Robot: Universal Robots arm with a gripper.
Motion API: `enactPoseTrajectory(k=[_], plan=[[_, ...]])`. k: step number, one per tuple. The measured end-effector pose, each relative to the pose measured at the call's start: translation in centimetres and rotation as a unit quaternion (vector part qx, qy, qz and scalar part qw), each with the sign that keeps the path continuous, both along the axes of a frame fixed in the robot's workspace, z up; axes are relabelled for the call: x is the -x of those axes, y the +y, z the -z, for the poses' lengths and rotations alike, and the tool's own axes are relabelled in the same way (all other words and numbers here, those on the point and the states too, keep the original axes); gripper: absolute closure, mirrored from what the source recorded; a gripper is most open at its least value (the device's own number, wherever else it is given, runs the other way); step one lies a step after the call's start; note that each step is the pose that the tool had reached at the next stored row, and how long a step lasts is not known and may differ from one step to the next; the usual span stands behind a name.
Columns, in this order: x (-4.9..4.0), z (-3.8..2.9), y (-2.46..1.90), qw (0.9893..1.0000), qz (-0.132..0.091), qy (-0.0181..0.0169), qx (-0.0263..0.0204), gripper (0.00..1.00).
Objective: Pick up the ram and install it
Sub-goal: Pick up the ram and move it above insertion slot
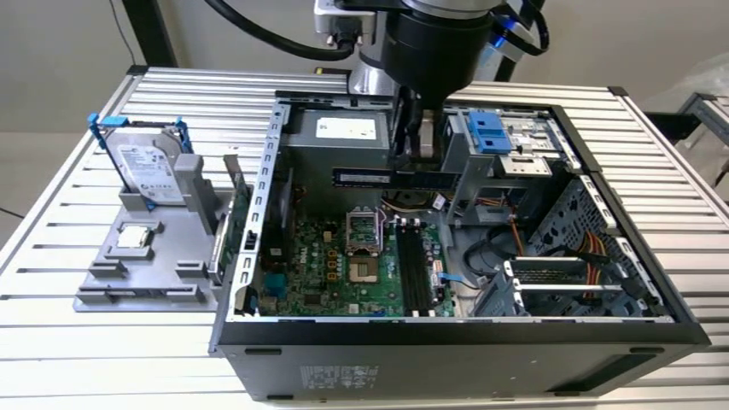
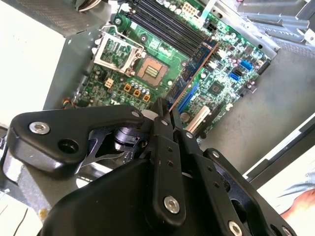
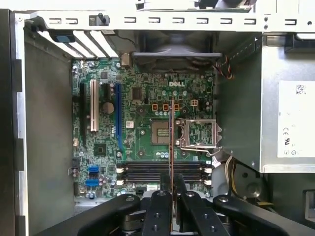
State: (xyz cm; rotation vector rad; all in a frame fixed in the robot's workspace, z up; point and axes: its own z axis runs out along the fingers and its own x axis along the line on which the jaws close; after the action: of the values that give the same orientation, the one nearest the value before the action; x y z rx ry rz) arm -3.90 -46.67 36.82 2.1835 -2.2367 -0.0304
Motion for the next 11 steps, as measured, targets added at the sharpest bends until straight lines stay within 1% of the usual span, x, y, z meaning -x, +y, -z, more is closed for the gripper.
enactPoseTrajectory(k=[7,11], plan=[[-0.68,0.00,0.00,1.0000,0.000,0.0000,0.0000,1.00],[-1.29,0.00,0.01,1.0000,0.000,0.0000,0.0000,1.00]])
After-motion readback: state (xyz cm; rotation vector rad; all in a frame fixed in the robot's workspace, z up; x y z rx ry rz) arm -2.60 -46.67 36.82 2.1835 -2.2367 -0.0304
